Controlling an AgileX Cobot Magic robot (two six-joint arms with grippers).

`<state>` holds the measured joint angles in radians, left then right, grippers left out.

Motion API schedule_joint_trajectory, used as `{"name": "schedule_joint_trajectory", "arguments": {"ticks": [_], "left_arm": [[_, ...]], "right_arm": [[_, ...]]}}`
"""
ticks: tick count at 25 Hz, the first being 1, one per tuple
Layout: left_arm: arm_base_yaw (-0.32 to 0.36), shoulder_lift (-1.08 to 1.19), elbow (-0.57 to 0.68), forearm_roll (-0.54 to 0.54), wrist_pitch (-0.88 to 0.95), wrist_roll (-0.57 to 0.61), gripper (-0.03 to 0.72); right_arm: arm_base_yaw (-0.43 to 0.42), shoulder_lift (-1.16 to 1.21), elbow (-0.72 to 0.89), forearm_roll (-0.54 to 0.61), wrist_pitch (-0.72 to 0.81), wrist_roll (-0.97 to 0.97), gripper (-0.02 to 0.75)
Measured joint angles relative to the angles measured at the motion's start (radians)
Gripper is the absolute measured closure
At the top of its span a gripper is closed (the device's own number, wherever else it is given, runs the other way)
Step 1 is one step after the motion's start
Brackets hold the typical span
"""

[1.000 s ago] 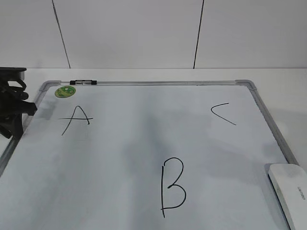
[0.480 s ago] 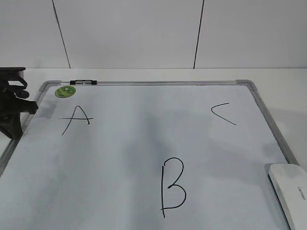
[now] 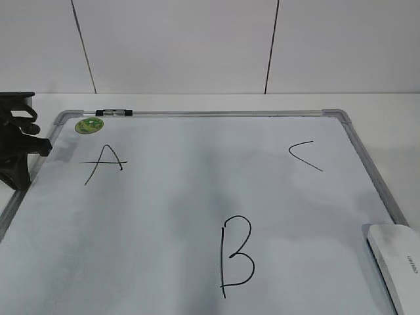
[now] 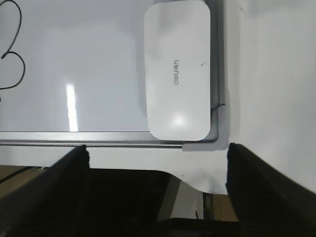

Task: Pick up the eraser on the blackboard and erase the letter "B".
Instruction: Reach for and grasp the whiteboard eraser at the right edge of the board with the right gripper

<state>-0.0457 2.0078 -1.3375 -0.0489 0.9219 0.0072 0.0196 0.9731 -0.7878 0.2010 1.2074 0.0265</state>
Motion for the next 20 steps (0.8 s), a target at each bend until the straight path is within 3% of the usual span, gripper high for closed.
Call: {"name": "schedule_joint_trajectory", "arguments": {"ticks": [20], "left_arm": [[0.000, 0.000, 0.000, 0.000, 0.002, 0.000, 0.669]], "right_arm": [[0.002, 0.428, -0.002, 0.011, -0.187, -0.066, 0.070]]}}
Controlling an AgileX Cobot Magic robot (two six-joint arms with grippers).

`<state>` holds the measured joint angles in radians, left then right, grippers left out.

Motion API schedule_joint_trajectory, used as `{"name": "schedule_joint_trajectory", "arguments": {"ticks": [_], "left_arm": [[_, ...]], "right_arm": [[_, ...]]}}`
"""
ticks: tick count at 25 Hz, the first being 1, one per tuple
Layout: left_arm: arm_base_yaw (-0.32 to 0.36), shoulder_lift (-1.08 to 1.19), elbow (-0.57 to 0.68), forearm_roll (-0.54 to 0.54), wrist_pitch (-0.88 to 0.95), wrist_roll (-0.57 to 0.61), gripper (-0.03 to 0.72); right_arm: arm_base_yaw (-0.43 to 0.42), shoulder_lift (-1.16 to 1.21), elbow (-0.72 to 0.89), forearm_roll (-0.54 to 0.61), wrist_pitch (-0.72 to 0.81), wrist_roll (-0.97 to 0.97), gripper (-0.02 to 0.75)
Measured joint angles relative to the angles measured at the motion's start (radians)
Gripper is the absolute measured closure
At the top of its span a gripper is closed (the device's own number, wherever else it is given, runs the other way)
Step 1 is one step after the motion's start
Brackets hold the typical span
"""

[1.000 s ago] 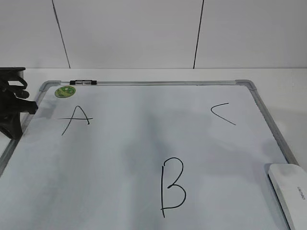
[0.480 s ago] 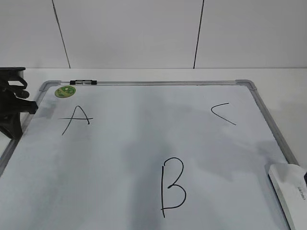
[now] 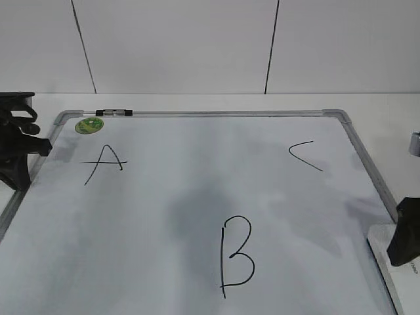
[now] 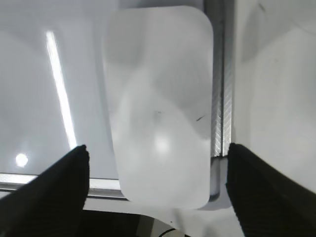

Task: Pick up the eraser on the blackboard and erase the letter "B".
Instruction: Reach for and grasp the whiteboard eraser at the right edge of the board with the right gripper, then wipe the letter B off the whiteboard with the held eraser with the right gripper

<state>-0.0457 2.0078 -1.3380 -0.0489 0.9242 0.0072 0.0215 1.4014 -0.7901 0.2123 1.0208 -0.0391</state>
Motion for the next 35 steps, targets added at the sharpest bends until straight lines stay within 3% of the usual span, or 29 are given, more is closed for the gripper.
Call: {"name": "schedule_joint_trajectory", "arguments": {"ticks": [24, 30, 35], "left_arm": [[0.000, 0.000, 0.000, 0.000, 0.000, 0.000, 0.669], [0.000, 0.000, 0.000, 0.000, 0.000, 0.000, 0.669], [0.000, 0.000, 0.000, 0.000, 0.000, 0.000, 0.669]], "right_arm": [[0.054, 0.167, -0.002, -0.013, -0.079, -0.026, 0.076], [0.054, 0.168, -0.002, -0.032, -0.080, -0.026, 0.172], [0.057, 0.168, -0.004, -0.044, -0.078, -0.026, 0.201]]}}
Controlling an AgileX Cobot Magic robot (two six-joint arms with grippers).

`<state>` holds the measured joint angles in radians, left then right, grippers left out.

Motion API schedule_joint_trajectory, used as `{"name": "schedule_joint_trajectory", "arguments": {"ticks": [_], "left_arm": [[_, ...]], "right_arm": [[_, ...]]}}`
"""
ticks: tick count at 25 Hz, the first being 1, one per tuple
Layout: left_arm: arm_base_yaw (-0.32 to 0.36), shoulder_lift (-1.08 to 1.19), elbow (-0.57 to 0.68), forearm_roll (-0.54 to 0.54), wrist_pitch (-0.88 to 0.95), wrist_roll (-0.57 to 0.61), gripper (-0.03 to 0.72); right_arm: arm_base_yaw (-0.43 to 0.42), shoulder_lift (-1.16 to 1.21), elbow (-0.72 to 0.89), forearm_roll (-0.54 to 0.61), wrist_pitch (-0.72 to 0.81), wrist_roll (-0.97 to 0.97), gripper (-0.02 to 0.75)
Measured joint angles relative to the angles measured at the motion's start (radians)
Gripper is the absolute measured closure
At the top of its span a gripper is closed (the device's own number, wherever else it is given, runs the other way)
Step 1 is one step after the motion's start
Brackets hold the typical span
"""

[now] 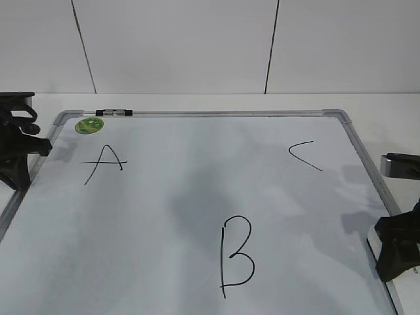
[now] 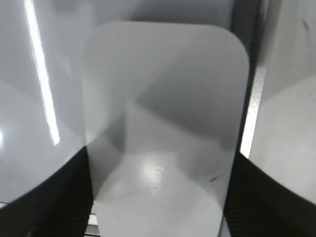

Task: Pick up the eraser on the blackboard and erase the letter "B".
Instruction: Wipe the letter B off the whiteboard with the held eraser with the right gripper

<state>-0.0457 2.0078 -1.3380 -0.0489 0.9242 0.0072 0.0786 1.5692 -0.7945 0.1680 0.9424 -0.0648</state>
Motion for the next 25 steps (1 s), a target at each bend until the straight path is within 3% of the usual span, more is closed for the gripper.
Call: {"name": "schedule_joint_trajectory", "arguments": {"ticks": [9, 20, 25], "left_arm": [[0.000, 0.000, 0.000, 0.000, 0.000, 0.000, 0.669], [0.000, 0.000, 0.000, 0.000, 0.000, 0.000, 0.669], [0.000, 0.000, 0.000, 0.000, 0.000, 0.000, 0.669]], "right_arm": [[0.001, 0.004, -0.014, -0.002, 0.006, 0.000, 0.205], [0.002, 0.004, -0.153, 0.002, 0.128, 0.000, 0.206], [0.090, 0.004, -0.183, 0.008, 0.129, 0.033, 0.206]]}}
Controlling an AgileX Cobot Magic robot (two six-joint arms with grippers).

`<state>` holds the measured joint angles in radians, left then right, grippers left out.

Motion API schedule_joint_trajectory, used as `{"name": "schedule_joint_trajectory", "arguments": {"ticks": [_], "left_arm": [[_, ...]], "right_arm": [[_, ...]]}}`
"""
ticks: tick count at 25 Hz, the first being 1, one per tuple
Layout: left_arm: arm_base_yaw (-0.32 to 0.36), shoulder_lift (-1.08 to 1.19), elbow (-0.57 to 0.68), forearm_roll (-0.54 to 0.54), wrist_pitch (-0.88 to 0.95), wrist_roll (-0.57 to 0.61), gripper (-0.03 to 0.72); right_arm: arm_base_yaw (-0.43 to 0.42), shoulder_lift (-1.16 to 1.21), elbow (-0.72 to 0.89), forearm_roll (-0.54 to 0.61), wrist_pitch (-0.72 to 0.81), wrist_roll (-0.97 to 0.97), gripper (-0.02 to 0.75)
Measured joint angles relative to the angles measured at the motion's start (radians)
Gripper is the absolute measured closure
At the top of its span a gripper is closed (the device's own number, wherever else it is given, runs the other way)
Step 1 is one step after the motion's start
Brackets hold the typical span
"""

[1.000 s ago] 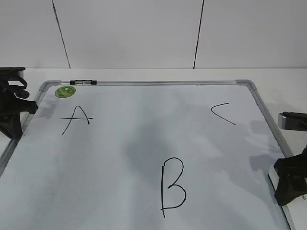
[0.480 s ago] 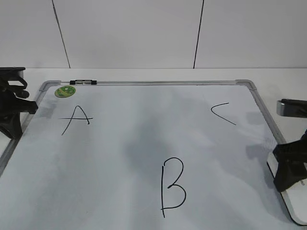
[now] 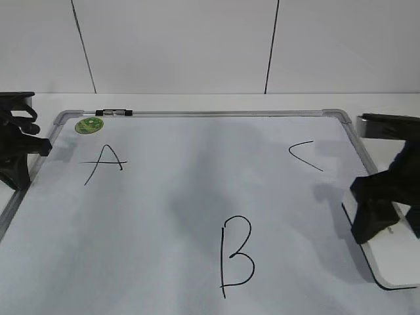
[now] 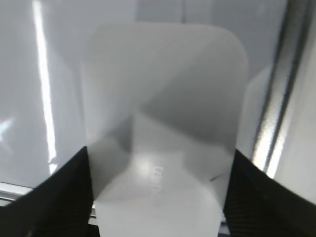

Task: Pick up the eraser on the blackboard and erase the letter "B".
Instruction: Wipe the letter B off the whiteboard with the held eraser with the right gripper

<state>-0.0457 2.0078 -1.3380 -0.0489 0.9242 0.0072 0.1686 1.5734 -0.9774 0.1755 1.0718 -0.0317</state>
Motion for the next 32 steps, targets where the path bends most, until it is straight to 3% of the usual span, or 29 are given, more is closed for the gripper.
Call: {"name": "schedule_joint_trajectory", "arguments": {"ticks": [4, 9, 18, 25, 32], "left_arm": [[0.000, 0.000, 0.000, 0.000, 0.000, 0.000, 0.669], [0.000, 0.000, 0.000, 0.000, 0.000, 0.000, 0.669], [0.000, 0.000, 0.000, 0.000, 0.000, 0.000, 0.669], [0.000, 0.000, 0.000, -0.002, 0.000, 0.000, 0.669], [0.000, 0.000, 0.000, -0.002, 0.000, 0.000, 0.669]], "right_arm": [[0.140, 0.005, -0.045, -0.019, -0.014, 0.084, 0.206], [0.244, 0.086, -0.133, -0.041, -0.017, 0.146, 0.206], [0.267, 0.290, -0.255, -0.052, -0.022, 0.158, 0.206], [0.276, 0.318, -0.268, -0.051, -0.005, 0.159, 0.206], [0.374, 0.326, -0.268, 0.004, -0.004, 0.163, 0.206]]}}
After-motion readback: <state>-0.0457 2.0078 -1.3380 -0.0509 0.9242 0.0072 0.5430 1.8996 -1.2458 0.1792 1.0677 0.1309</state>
